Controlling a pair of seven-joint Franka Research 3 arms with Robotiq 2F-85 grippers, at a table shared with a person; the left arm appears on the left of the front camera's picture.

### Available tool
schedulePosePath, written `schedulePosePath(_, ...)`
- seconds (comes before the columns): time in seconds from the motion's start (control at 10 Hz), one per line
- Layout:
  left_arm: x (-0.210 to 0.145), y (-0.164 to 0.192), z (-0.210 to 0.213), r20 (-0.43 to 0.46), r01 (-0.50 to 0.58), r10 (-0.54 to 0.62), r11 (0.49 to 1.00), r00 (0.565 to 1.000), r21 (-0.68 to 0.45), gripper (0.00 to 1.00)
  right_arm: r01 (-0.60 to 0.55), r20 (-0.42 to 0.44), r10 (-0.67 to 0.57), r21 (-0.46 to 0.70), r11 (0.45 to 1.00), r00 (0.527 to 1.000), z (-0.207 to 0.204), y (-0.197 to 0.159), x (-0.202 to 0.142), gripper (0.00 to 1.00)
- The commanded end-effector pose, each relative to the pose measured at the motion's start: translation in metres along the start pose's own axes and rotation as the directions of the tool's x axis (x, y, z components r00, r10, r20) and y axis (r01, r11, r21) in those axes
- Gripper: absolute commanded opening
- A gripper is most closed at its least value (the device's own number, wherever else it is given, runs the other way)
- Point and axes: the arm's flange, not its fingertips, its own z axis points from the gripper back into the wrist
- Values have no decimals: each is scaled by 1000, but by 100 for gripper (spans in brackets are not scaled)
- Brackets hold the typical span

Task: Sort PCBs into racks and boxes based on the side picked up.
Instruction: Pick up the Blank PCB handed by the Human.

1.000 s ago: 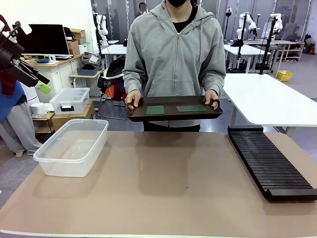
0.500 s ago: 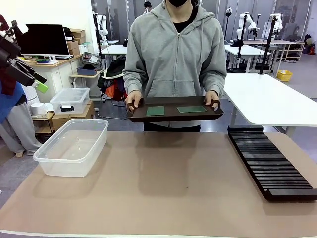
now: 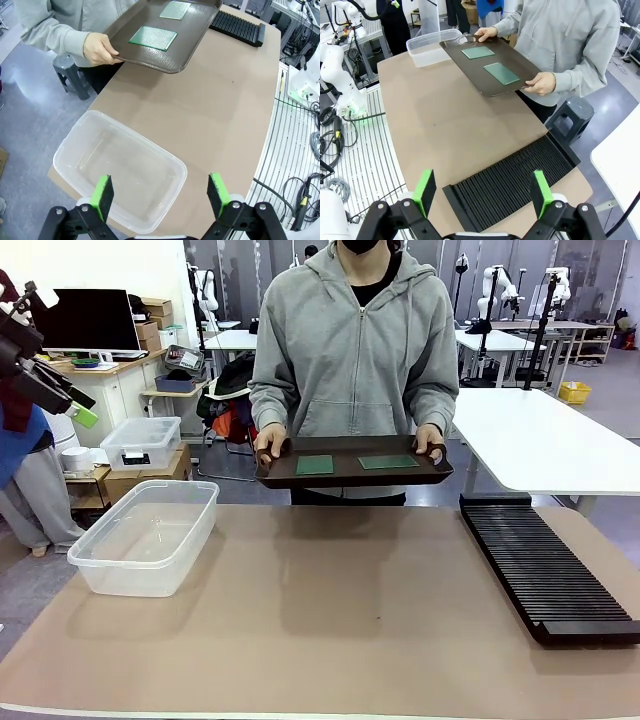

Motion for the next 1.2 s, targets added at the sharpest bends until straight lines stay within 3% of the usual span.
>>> schedulePosePath(0.0, -1, 1, 1, 2, -2, 2, 1000, 1000, 3, 100, 30, 15, -29, -39, 999, 999, 1, 2, -4, 100)
schedulePosePath(0.5, -1, 1, 1, 2, -2, 2, 1000, 1000, 3, 100, 93, 28, -90, -101, 991, 996, 4, 9, -7, 100)
schedulePosePath(1.1, 2, -16, 7, -38, -18, 20, 998, 999, 52, 100, 68, 5, -68, -73, 995, 998, 12, 4, -9, 100)
